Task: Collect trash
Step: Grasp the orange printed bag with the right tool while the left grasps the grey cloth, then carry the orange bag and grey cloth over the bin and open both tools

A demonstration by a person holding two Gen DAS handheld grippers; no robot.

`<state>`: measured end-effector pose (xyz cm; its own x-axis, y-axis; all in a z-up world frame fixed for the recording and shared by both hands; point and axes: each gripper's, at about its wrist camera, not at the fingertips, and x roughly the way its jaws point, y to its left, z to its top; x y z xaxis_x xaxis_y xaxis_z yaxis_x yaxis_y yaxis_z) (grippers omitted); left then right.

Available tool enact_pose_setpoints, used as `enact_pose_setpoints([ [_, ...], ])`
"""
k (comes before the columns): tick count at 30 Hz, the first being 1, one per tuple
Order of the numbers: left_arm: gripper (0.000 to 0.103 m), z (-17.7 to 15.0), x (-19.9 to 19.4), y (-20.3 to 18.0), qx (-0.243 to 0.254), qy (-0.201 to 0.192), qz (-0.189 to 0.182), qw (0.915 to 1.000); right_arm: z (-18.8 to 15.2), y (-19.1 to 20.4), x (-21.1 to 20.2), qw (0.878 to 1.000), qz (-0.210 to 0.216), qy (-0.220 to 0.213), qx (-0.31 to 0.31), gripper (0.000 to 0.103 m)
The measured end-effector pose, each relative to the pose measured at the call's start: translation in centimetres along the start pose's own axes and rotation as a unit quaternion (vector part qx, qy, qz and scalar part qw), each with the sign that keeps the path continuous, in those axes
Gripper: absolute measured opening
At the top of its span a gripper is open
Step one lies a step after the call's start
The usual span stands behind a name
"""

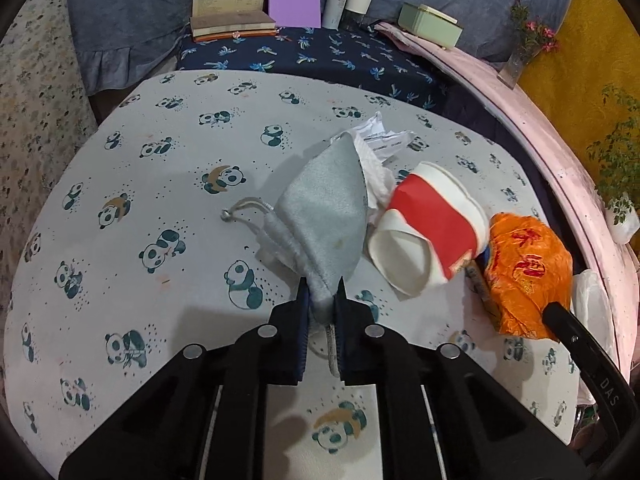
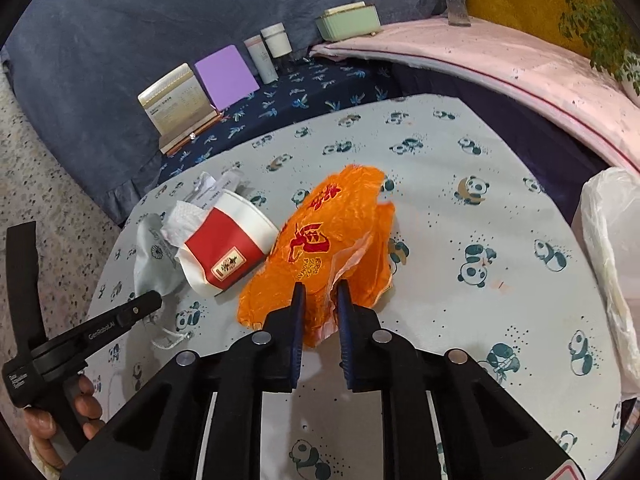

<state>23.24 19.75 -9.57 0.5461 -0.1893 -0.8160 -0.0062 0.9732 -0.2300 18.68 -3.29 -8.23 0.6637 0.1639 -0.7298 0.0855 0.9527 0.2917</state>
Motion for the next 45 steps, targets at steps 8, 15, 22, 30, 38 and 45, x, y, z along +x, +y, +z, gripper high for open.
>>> enact_pose_setpoints([
  [8,0.010,-0.7,-4.6,-1.9,0.010,-0.032,-0.017,0.9993,0.3,0.5,-4.7,0.999,0.008,-0.043,-0.015,0.012],
  [15,0.010,-1.7,-8.5,-5.1,0.038,-0.057,-0.037,0.9970,0.2,-0.1,-9.0,0.997,0.010,-0.081,-0.014,0.012],
  [22,0.010,-3.1,-10.8,-9.4,0.073,-0.068,-0.059,0.9932,0.0,-2.6,-13.2,0.993,-0.002,-0.115,-0.003,0.012],
  [30,0.010,-4.6,-12.0,-15.9,0.129,-0.070,-0.092,0.9849,-0.6,-7.1,-16.8,0.989,-0.026,-0.143,0.029,0.012],
  [38,0.010,-6.3,-12.2,-22.3,0.179,-0.063,-0.125,0.9738,-1.2,-12.3,-19.5,0.983,-0.055,-0.163,0.066,0.012],
  [45,0.010,-7.9,-11.6,-27.2,0.218,-0.050,-0.148,0.9633,-2.2,-16.9,-21.4,0.976,-0.078,-0.176,0.100,0.012],
])
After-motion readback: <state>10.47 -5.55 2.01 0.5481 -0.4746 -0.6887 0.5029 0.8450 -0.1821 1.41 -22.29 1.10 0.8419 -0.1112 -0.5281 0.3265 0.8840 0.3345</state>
